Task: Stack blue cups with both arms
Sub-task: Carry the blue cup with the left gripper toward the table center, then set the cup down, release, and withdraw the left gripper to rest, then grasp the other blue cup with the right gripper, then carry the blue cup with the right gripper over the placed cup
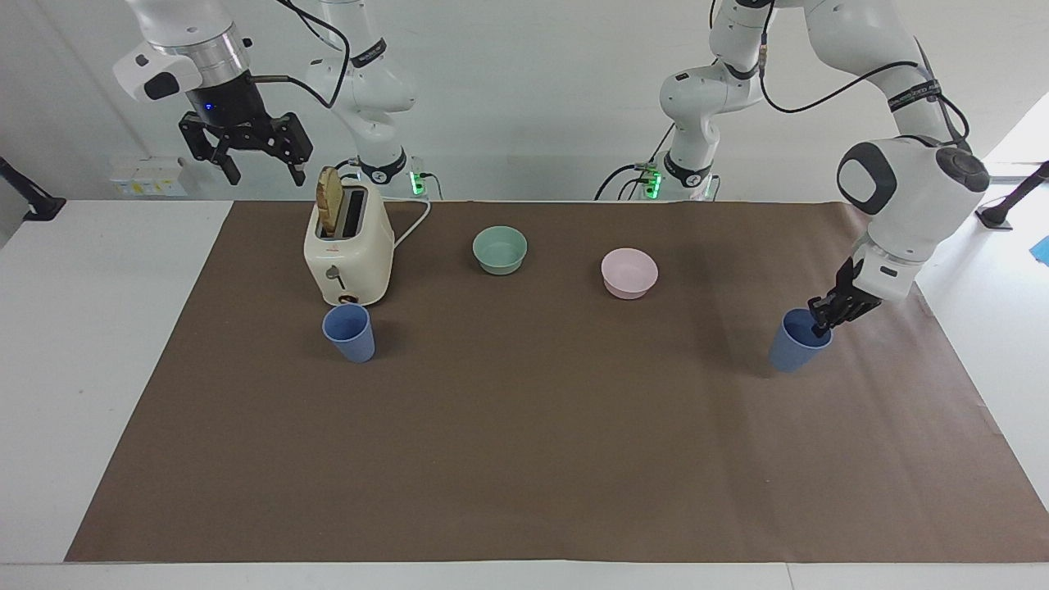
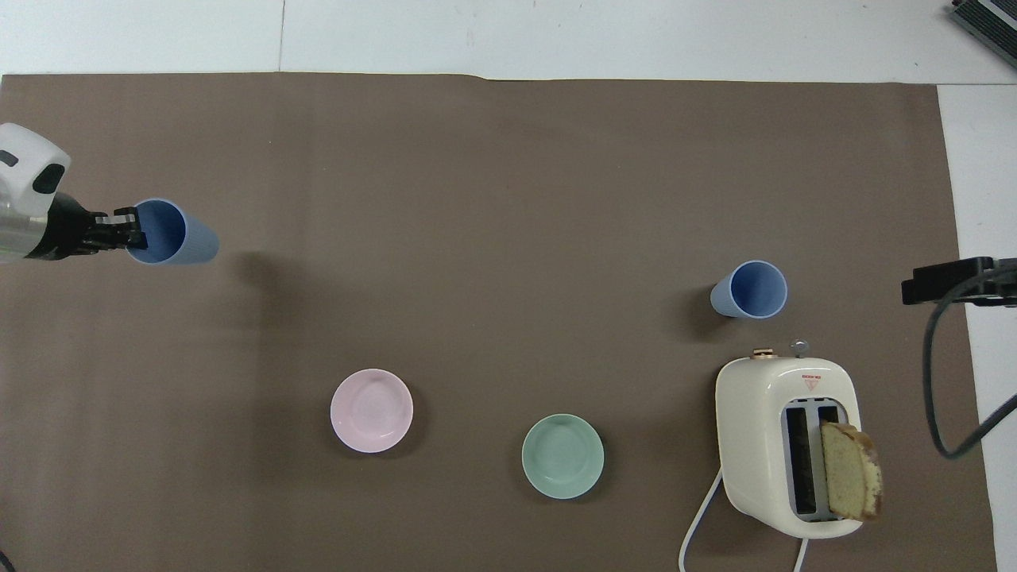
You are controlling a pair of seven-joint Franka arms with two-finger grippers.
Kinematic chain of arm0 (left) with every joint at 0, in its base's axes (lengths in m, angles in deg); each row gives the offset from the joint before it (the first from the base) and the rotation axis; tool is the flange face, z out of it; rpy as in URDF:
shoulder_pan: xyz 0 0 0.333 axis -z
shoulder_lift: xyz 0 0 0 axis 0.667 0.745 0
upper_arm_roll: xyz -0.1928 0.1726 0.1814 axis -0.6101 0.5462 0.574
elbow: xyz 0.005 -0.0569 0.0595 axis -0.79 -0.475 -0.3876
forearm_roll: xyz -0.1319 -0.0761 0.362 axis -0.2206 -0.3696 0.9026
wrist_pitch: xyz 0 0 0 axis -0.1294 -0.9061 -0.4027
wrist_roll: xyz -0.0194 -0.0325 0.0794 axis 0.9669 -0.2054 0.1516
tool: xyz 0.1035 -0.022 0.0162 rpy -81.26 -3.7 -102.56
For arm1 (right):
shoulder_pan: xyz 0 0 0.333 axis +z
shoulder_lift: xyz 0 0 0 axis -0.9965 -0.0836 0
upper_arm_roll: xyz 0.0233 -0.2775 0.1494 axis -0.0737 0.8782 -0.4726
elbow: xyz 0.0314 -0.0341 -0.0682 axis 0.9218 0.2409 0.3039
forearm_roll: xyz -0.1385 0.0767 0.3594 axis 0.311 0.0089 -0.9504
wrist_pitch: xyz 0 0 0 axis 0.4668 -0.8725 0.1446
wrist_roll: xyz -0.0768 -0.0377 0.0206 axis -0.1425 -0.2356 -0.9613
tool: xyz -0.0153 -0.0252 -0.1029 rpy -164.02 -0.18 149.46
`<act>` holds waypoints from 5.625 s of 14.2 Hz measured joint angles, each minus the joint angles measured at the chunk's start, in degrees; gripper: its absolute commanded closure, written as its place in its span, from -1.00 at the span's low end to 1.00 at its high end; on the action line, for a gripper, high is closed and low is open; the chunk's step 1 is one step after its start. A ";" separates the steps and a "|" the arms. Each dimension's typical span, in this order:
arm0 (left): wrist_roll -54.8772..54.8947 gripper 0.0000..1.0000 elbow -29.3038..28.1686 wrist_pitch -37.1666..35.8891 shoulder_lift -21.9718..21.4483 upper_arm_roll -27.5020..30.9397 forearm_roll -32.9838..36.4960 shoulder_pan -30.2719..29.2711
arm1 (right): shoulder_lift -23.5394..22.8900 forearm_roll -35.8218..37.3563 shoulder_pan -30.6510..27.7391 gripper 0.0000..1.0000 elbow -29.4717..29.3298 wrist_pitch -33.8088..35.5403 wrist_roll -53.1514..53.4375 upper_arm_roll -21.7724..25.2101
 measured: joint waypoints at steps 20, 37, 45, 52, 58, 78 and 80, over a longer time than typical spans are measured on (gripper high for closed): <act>-33.29 1.00 -3.55 12.96 8.55 -0.67 3.41 34.26 | 0.00 0.00 0.00 -1.00 0.00 0.00 0.00 0.00; -26.89 -1.00 -2.09 7.01 2.27 1.84 5.06 25.83 | -1.02 -0.07 0.10 -1.00 8.95 -10.50 0.00 -0.12; -2.48 -1.00 -2.15 -5.08 -5.76 2.10 5.15 12.46 | -11.78 -0.07 0.09 -1.00 18.17 -26.51 0.00 -0.09; 5.63 -1.00 5.62 -17.29 -8.12 2.72 5.15 10.37 | -17.76 0.02 0.08 -1.00 19.48 -32.67 0.00 -0.06; 6.39 -1.00 11.33 -24.05 -9.21 3.41 5.15 10.27 | -18.63 0.54 0.09 0.07 20.43 -33.59 -0.18 -0.05; 7.25 -1.00 11.31 -24.92 -9.98 3.80 4.44 10.03 | -18.08 0.06 7.63 1.00 6.93 -26.31 15.86 -3.01; 8.30 -1.00 11.31 -25.01 -9.99 3.84 4.44 10.03 | -18.19 0.06 9.88 1.00 5.72 -26.31 18.17 -3.08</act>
